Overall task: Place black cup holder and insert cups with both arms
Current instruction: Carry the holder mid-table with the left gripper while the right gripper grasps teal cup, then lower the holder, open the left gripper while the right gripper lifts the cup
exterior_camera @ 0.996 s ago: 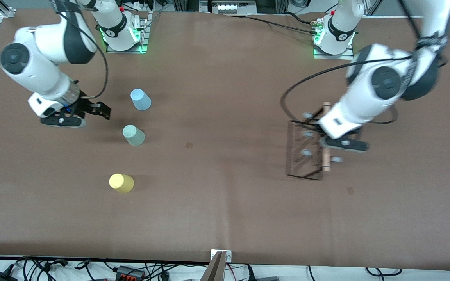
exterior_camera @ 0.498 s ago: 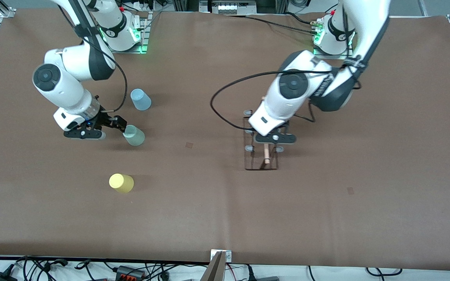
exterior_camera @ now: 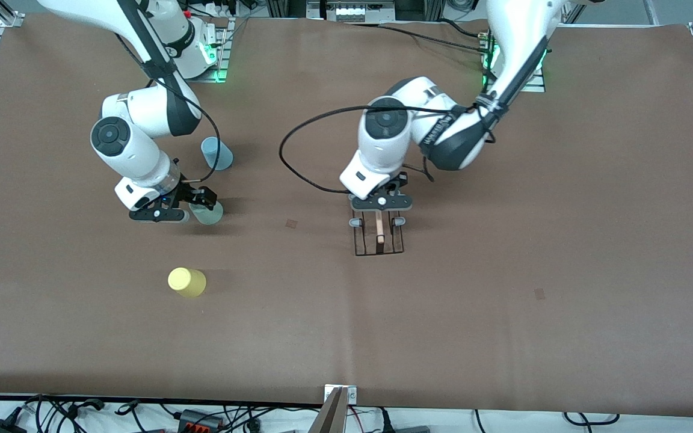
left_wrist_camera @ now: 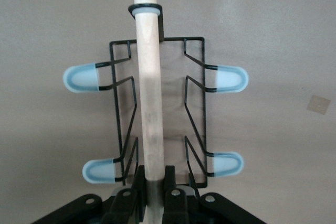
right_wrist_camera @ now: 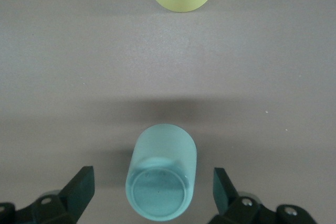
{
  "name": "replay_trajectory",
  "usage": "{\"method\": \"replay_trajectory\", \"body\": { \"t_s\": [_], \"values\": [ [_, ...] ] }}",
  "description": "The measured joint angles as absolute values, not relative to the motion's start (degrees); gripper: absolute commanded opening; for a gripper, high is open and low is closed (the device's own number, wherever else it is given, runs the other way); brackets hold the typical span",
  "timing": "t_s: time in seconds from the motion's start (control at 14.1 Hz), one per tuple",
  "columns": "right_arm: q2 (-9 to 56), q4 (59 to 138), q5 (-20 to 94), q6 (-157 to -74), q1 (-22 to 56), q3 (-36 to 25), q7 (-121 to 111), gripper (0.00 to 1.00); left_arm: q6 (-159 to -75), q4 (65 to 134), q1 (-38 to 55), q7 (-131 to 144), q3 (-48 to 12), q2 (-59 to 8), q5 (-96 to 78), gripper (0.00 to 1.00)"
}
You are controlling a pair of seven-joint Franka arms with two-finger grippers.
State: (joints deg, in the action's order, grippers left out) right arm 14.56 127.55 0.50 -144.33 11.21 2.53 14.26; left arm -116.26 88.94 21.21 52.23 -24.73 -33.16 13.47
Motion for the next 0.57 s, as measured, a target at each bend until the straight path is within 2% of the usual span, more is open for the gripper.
{"method": "replay_trajectory", "body": {
  "t_s": [0.07, 0.14, 0.21, 0.28, 0.57],
  "values": [
    [15.02, 127.56, 0.5, -144.67, 11.25, 2.52, 14.28, 1.0, -116.21, 88.84, 21.52, 52.79, -24.72, -33.19, 13.82, 0.09],
    [15.59, 127.6, 0.5, -145.27, 11.26, 2.51, 14.28, 1.0, -116.19, 88.78, 21.55, 52.87, -24.71, -33.26, 13.98, 0.19],
    [16.27, 127.76, 0.5, -146.13, 11.26, 2.49, 14.28, 1.0, -116.19, 88.67, 21.52, 52.88, -24.62, -33.39, 14.03, 0.53],
    [16.95, 128.12, 0.5, -147.28, 11.27, 2.49, 14.28, 1.0, -116.19, 88.56, 21.5, 52.87, -24.54, -33.53, 14.72, 0.98],
    [18.3, 129.66, 0.5, -149.37, 12.2, 2.5, 14.29, 1.0, -116.08, 88.21, 21.51, 53.11, -24.56, -33.63, 21.47, 1.0]
  ]
}}
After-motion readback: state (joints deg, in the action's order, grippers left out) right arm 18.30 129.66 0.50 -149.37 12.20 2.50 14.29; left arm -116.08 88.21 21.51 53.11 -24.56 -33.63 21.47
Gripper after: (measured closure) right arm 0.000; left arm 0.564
